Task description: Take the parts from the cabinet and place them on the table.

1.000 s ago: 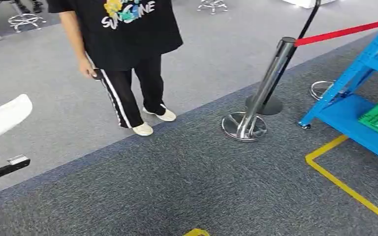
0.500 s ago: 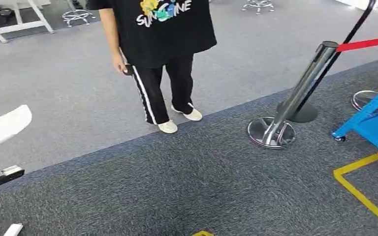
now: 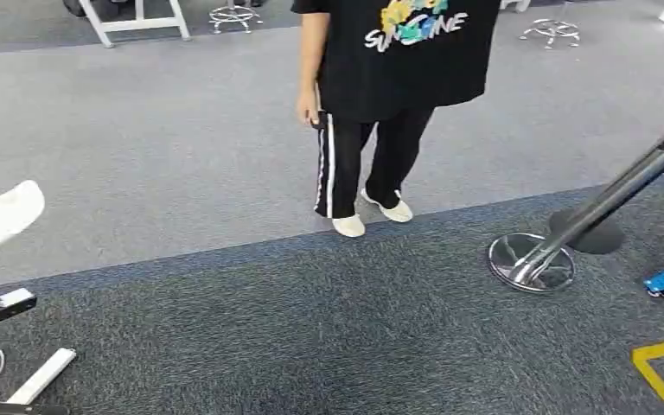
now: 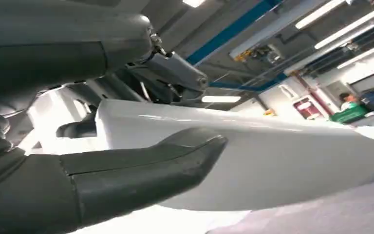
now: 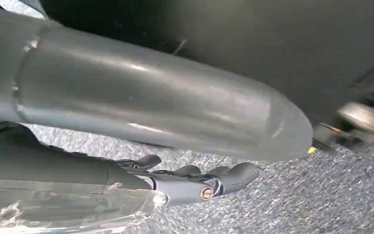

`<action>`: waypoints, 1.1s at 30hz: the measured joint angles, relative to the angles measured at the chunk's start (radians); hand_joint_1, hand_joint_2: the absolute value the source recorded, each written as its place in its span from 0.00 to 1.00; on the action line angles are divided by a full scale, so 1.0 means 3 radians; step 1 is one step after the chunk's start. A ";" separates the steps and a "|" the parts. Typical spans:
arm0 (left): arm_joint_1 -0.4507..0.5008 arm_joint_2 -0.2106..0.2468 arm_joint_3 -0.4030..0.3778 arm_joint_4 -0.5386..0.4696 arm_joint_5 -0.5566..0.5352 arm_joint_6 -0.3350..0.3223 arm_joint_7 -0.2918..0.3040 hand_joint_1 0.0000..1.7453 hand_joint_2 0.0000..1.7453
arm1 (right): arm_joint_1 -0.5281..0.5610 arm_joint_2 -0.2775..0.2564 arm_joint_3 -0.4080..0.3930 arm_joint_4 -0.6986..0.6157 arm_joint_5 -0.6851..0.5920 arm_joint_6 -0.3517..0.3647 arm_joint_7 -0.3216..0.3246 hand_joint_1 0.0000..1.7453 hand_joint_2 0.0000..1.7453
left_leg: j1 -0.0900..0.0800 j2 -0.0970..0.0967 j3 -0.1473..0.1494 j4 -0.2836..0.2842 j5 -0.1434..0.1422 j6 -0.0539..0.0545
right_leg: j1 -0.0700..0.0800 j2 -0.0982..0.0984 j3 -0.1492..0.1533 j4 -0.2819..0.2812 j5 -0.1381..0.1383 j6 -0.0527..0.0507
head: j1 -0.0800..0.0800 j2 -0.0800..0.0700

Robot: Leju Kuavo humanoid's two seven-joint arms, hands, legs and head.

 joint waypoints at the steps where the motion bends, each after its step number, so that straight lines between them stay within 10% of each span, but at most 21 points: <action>1: 0.0012 -0.0004 0.0003 0.0000 0.0018 -0.0001 -0.0010 1.00 1.00 | 0.0005 0.0000 0.0000 0.0000 0.0008 0.0003 0.0001 0.00 0.00 | 0.0000 -0.0046 0.0001 0.0000 0.0000 -0.0001 | 0.0000 0.0002 -0.0053 0.0052 0.0029 -0.0001 | 0.0001 0.0000; 4: 0.0026 -0.0008 0.0063 -0.0022 0.0182 -0.0049 -0.0137 1.00 1.00 | 0.0003 0.0000 0.0004 0.0000 0.0028 0.0005 0.0003 0.00 0.00 | 0.0013 -0.0183 -0.0002 0.0001 0.0013 -0.0024 | -0.0013 0.0056 0.0251 -0.0649 0.0418 -0.0023 | -0.0001 0.0000; 5: 0.0027 -0.0011 0.0099 -0.0042 0.0205 -0.0069 -0.0156 1.00 1.00 | 0.0001 0.0000 0.0004 0.0000 0.0028 0.0005 0.0004 0.00 0.00 | 0.0021 -0.0226 -0.0007 0.0003 0.0021 -0.0043 | -0.0026 0.0180 0.0420 -0.0958 0.0507 -0.0026 | 0.0000 0.0000; 6: 0.0029 -0.0009 0.0136 -0.0065 0.0217 -0.0079 -0.0164 1.00 1.00 | -0.0007 0.0000 0.0006 0.0000 0.0029 0.0005 0.0005 0.00 0.00 | 0.0002 -0.0266 -0.0022 0.0014 0.0012 -0.0072 | -0.0016 0.0234 0.0466 -0.1059 0.0482 -0.0037 | 0.0001 0.0000; 10: 0.0049 0.0013 0.0212 -0.0094 0.0239 -0.0089 -0.0188 1.00 1.00 | -0.0019 0.0001 0.0019 0.0000 0.0033 0.0005 0.0006 0.00 0.00 | 0.0028 -0.0368 -0.0058 -0.0025 0.0059 -0.0147 | -0.0016 0.0099 0.0462 -0.1058 0.0538 -0.0141 | -0.0009 0.0000; 13: 0.0059 0.0013 0.0281 -0.0136 0.0412 -0.0151 -0.0284 1.00 1.00 | -0.0020 0.0008 0.0025 0.0000 0.0034 0.0006 0.0008 0.00 0.00 | 0.0004 -0.0038 -0.0258 0.0404 -0.0243 -0.0162 | -0.0017 0.0017 0.0454 -0.1074 0.0560 -0.0180 | -0.0041 0.0000; 16: 0.0058 0.0002 0.0361 -0.0243 0.0691 -0.0328 -0.0415 1.00 1.00 | -0.0006 0.0006 0.0025 0.0000 0.0036 0.0009 0.0020 0.00 0.00 | 0.0007 0.0021 -0.0609 0.1151 -0.0526 -0.0172 | -0.0013 -0.0098 0.0442 -0.1073 0.0553 -0.0188 | -0.0039 0.0000; 19: 0.0032 0.0036 0.0487 -0.0399 0.0977 -0.0520 -0.0504 1.00 1.00 | -0.0006 0.0009 0.0027 0.0000 0.0047 0.0013 0.0025 0.00 0.00 | 0.0007 0.0054 -0.0321 0.0633 -0.0204 -0.0167 | -0.0015 -0.0208 0.0452 -0.1071 0.0542 -0.0176 | -0.0039 0.0000; 20: 0.0006 0.0061 0.0541 -0.0448 0.1046 -0.0574 -0.0521 1.00 1.00 | -0.0009 0.0010 0.0027 0.0000 0.0048 0.0013 0.0028 0.00 0.00 | 0.0004 0.0150 -0.0141 0.0322 -0.0080 -0.0164 | -0.0015 -0.0238 0.0465 -0.1071 0.0533 -0.0162 | -0.0039 0.0000; 21: -0.0029 0.0075 0.0590 -0.0497 0.1116 -0.0635 -0.0536 1.00 1.00 | -0.0009 0.0009 0.0027 0.0000 0.0048 0.0013 0.0029 0.00 0.00 | -0.0008 0.0382 0.0002 0.0099 -0.0030 -0.0164 | 0.0021 -0.0265 0.0479 -0.1068 0.0520 -0.0142 | -0.0043 0.0000; 26: -0.0092 0.0192 0.0776 -0.0666 0.1300 -0.0819 -0.0571 1.00 1.00 | -0.0011 0.0009 0.0027 0.0000 0.0078 0.0022 0.0033 0.00 0.00 | -0.0004 0.0183 -0.0004 0.0026 -0.0037 -0.0063 | 0.0036 -0.0438 0.0505 -0.1071 0.0464 -0.0064 | -0.0023 0.0000; 27: -0.0104 0.0219 0.0820 -0.0709 0.1320 -0.0831 -0.0571 1.00 1.00 | -0.0014 0.0009 0.0027 0.0000 0.0088 0.0022 0.0032 0.00 0.00 | 0.0009 0.0148 -0.0002 0.0025 -0.0036 -0.0046 | 0.0021 -0.0240 0.0464 -0.0979 0.0399 -0.0029 | -0.0010 0.0000; 29: -0.0141 0.0231 0.0851 -0.0740 0.1329 -0.0843 -0.0571 1.00 1.00 | -0.0006 0.0009 0.0027 0.0000 0.0089 0.0023 0.0031 0.00 0.00 | 0.0014 0.0065 -0.0006 0.0025 -0.0032 -0.0022 | 0.0005 -0.0042 0.0225 -0.0470 0.0155 -0.0011 | 0.0008 0.0000; 31: -0.0133 0.0231 0.0863 -0.0757 0.1335 -0.0855 -0.0571 1.00 1.00 | 0.0010 0.0009 0.0027 0.0000 0.0095 0.0024 0.0034 0.00 0.00 | 0.0008 -0.0030 -0.0007 0.0025 -0.0035 -0.0018 | 0.0010 -0.0008 -0.0048 0.0025 0.0001 -0.0010 | 0.0010 0.0000; 33: -0.0118 0.0238 0.0879 -0.0757 0.1343 -0.0862 -0.0575 1.00 1.00 | 0.0012 0.0009 0.0027 0.0000 0.0112 0.0028 0.0036 0.00 0.00 | 0.0004 -0.0131 -0.0002 0.0025 -0.0035 -0.0018 | 0.0015 0.0001 -0.0064 -0.0066 0.0154 -0.0037 | 0.0012 0.0000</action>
